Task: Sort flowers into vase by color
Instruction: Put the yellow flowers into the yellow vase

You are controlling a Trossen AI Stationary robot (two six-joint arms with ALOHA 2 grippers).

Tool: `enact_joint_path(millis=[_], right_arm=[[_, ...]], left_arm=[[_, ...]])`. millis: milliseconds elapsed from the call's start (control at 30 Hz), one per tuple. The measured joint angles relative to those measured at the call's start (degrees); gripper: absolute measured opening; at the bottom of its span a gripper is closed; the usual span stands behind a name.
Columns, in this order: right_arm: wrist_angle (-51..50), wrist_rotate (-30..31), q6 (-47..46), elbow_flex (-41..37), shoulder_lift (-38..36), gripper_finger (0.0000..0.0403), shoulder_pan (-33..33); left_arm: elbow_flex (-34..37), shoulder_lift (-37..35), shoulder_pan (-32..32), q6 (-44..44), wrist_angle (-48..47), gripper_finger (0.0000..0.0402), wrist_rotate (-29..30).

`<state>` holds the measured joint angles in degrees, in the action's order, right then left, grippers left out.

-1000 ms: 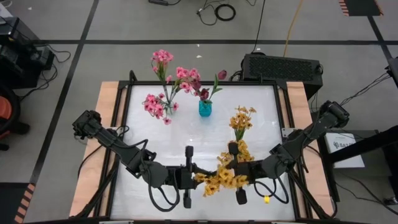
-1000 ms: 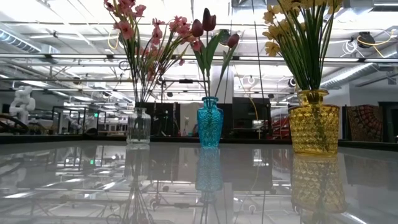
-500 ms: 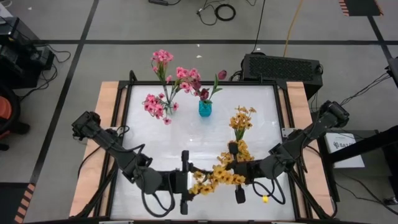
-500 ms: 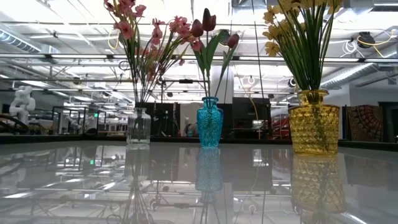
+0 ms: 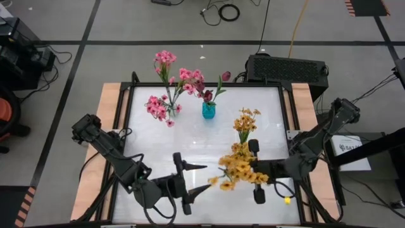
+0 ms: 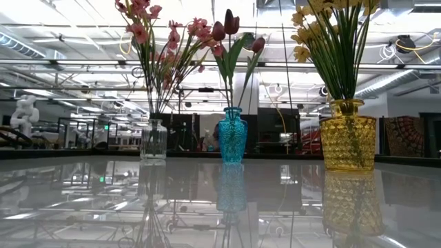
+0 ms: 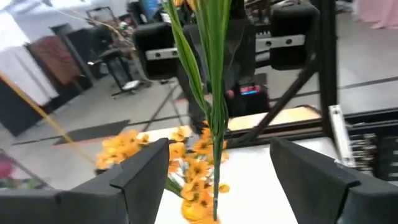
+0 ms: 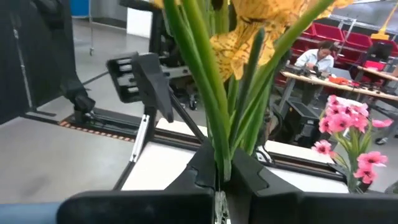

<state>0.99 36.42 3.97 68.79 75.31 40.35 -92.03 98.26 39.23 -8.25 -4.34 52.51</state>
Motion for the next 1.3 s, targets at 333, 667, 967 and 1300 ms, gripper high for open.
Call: enact_joint_path(millis=[333,667,967,1300], right_arm=[[8.98,-0.54,6.35,0.0,-0.1,0.0005,1.22],[10.31,-1.54,7.41,0.0,-0.01,0.0006,1.17],[10.67,-3.49,7.41,0.0,-0.01,0.0006,1.17],[10.84,-3.49,8.71,0.0,-0.01,0.0006,1.17]], left_arm=[[0.0,0.02,-4.86,7.15,-1.66,0.0285,-14.69],[0.0,2.51,-7.67,7.84,-0.77,0.0285,-17.83],[0.0,2.71,-9.15,7.93,-1.39,0.027,-19.55],[0.0,2.71,-9.32,7.41,-2.66,0.0122,-20.96]])
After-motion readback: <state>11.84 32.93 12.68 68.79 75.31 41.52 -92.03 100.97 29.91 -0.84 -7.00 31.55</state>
